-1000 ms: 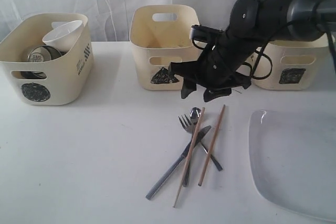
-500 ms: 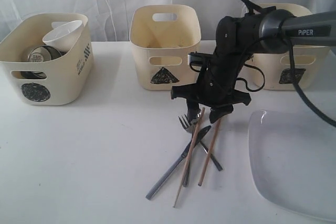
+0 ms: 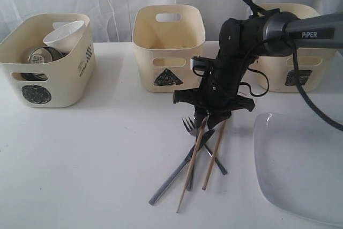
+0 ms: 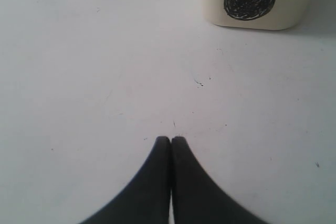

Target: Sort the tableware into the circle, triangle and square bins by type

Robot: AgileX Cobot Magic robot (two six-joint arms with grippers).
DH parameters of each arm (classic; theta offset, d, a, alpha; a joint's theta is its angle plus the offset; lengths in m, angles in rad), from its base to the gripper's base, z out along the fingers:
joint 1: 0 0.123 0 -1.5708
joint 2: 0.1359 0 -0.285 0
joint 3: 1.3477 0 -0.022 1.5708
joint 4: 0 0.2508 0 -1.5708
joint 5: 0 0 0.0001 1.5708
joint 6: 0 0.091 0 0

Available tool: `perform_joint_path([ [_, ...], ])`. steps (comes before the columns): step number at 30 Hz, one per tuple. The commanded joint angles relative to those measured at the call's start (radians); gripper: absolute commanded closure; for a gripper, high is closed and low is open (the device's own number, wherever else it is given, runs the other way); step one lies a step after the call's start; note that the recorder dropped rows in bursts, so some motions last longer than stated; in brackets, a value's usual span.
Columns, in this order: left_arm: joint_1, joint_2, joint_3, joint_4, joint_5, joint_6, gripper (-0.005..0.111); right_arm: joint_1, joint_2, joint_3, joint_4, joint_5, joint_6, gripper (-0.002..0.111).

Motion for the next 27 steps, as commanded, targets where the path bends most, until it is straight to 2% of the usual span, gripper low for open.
perform_joint_path([
  [1,-0.007,-0.004,0.004,0.001,0.000,-0.001,0.107,-0.001,-0.001,-0.003,-0.001,-0.017,-0.006,0.089],
  [4,-0.007,-0.004,0.004,0.001,0.000,-0.001,0.107,-0.001,-0.001,-0.003,-0.001,-0.024,-0.006,0.097],
  [12,-0.007,-0.004,0.004,0.001,0.000,-0.001,0.107,-0.001,-0.001,-0.003,0.001,0.005,-0.006,0.108],
  [22,-0.007,-0.004,0.004,0.001,0.000,-0.001,0.107,-0.001,-0.001,-0.003,0.001,0.026,-0.052,0.108],
  [24,-0.007,-0.004,0.004,0.001,0.000,-0.001,0.107,-0.001,-0.001,-0.003,0.011,0.024,-0.052,0.104],
  [27,-0.007,-0.004,0.004,0.001,0.000,-0.001,0.107,-0.001,-0.001,-0.003,0.049,0.024,-0.060,0.092],
])
